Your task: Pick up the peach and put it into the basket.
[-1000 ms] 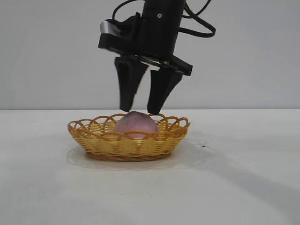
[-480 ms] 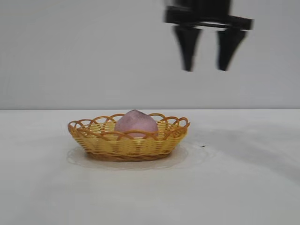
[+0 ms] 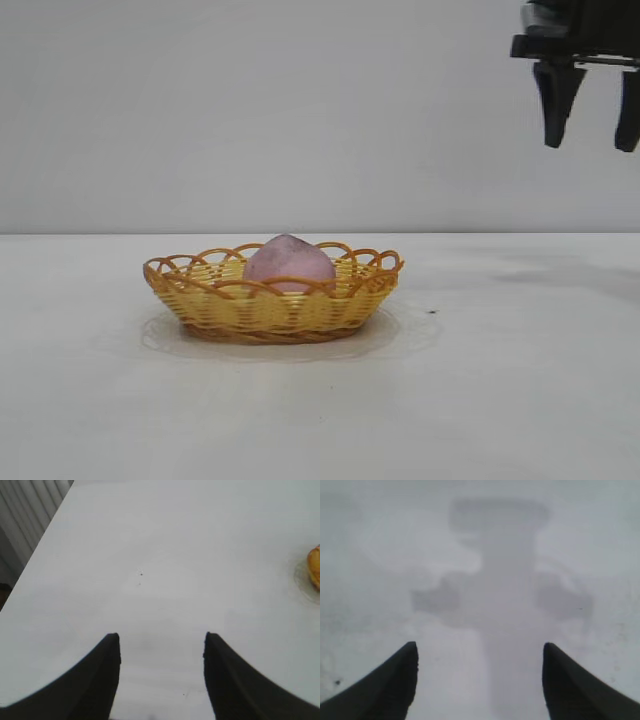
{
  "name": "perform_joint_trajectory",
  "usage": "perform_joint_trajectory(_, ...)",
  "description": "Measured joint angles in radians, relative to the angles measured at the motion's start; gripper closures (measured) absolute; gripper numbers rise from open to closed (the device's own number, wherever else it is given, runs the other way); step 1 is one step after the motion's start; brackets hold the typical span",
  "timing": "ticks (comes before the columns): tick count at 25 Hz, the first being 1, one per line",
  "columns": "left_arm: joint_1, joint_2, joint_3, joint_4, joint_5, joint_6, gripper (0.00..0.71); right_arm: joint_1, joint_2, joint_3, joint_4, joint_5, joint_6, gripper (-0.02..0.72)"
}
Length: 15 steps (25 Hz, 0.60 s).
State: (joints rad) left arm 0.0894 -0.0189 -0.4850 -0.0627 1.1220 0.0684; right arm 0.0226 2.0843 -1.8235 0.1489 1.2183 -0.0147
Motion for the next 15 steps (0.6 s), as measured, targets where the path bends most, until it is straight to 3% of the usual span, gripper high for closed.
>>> perform_joint_trajectory(6,0.000,0.000,0.000,0.000,0.000,0.000,0.342,0.002,-0.188,0.078,-0.021,-0.007,0.000,0.221)
perform_joint_trajectory(9,0.000,0.000,0.000,0.000,0.000,0.000,0.342,0.012,-0.382,0.224,-0.047,-0.035,0.000,0.221)
perform_joint_trajectory(12,0.000,0.000,0.000,0.000,0.000,0.000,0.342,0.049,-0.585,0.429,-0.113,-0.046,0.000,0.221)
perform_joint_trajectory(15,0.000,0.000,0.000,0.000,0.000,0.000,0.342,0.074,-0.802,0.641,-0.128,-0.062,0.002,0.221)
